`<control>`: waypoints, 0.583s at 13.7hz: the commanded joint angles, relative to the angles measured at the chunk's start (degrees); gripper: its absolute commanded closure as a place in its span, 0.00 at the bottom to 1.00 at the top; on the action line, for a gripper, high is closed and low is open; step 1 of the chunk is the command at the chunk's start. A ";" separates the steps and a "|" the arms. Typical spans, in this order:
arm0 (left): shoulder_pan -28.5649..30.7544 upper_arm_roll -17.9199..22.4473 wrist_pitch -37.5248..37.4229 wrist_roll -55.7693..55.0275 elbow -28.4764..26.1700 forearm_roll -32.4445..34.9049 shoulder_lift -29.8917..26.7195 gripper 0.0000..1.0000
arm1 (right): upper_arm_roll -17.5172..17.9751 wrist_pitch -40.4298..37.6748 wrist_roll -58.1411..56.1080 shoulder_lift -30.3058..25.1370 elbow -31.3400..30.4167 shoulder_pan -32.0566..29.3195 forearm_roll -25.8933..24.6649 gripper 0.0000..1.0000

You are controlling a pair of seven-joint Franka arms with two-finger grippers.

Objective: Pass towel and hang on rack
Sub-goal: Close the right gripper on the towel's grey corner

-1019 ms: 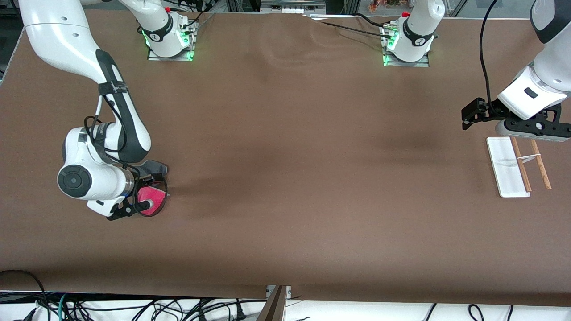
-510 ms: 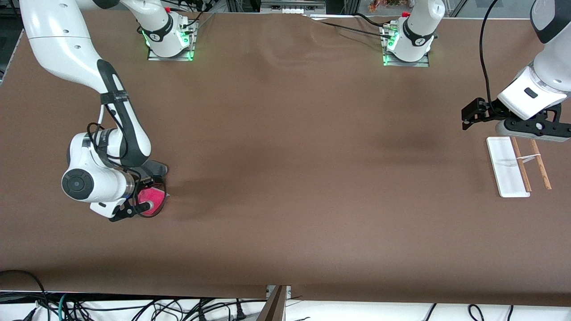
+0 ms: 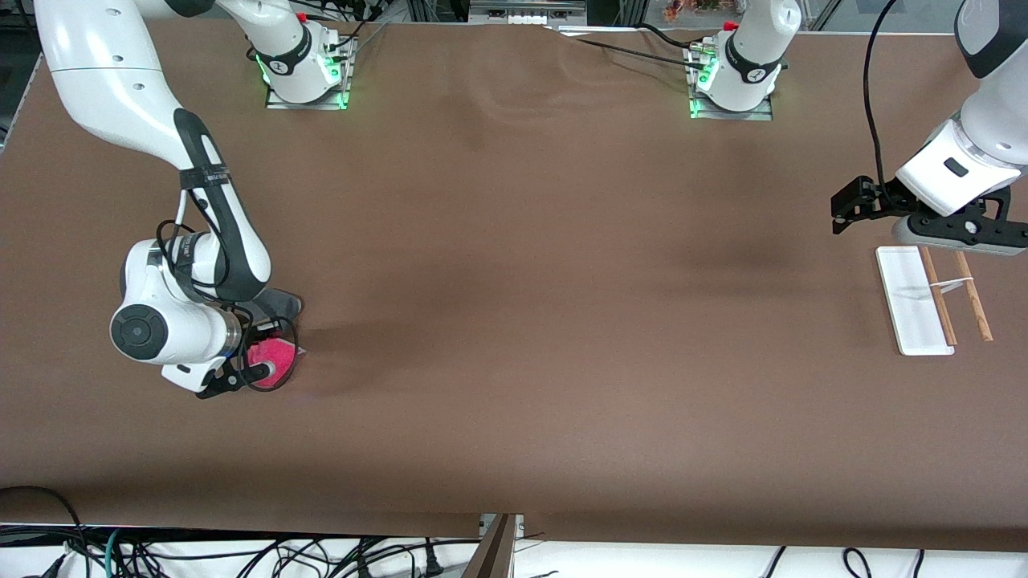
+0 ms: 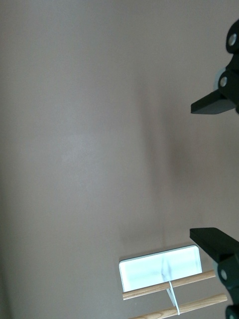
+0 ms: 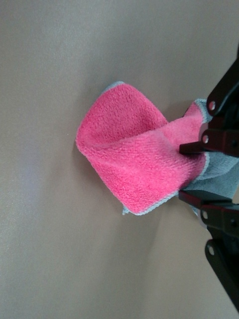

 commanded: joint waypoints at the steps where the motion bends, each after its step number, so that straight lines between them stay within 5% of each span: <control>1: 0.31 -0.03 -1.39 1.34 2.07 0.34 0.87 0.00 | 0.42 0.75 -0.73 0.09 -0.83 -0.44 -0.69 0.69; 3: 0.31 -0.03 -1.39 1.34 1.98 0.34 0.87 0.00 | 0.42 0.40 -0.73 0.09 -0.83 -0.44 -0.69 0.97; 8: 0.31 -0.03 -1.39 1.34 1.98 0.34 0.87 0.00 | 0.86 -0.21 -0.47 -2.97 1.01 0.09 0.62 1.00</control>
